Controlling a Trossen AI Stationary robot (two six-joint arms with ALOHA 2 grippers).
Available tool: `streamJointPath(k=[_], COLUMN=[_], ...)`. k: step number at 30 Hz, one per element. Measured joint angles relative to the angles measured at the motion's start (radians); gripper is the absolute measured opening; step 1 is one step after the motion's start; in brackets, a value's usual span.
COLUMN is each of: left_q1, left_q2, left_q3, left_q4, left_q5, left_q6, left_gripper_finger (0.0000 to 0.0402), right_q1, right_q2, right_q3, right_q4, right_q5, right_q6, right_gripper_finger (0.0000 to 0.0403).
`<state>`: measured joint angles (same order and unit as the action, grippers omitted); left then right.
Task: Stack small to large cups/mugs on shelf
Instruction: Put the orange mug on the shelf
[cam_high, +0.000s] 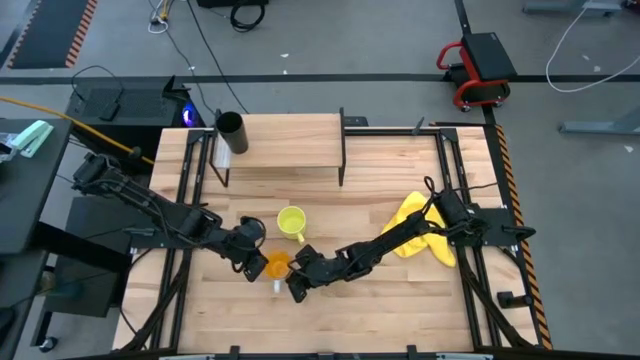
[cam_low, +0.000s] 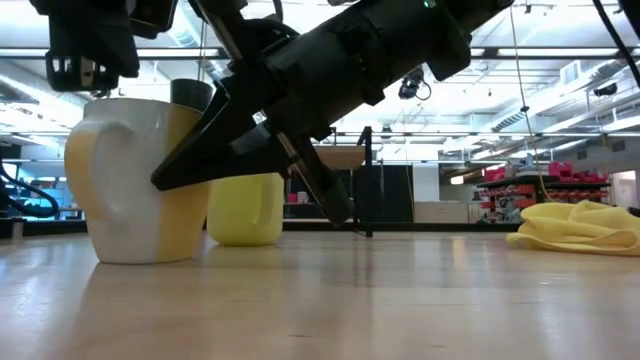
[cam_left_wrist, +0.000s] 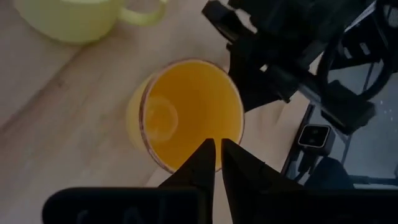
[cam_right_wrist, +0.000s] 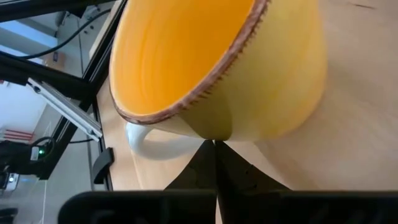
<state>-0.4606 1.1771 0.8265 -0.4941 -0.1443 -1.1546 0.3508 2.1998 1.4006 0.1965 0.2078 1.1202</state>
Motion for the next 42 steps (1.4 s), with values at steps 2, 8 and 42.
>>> streamJointPath(k=[2, 8, 42], left_q1=[0.002, 0.019, 0.051], left_q2=[-0.018, -0.078, -0.127], left_q3=[0.000, 0.000, 0.080], left_q4=[-0.012, -0.125, -0.100], left_q5=[-0.011, -0.039, -0.023], left_q6=[0.011, 0.013, 0.209], left_gripper_finger=[0.0030, 0.0020, 0.0017], right_q1=[-0.007, -0.028, 0.127], right_q2=[0.000, 0.000, -0.403], right_q3=[0.000, 0.000, -0.001], right_q4=[0.001, 0.012, -0.751], right_q5=[0.000, 0.001, 0.210], right_q6=[-0.005, -0.021, -0.076], right_gripper_finger=[0.0000, 0.0000, 0.0001])
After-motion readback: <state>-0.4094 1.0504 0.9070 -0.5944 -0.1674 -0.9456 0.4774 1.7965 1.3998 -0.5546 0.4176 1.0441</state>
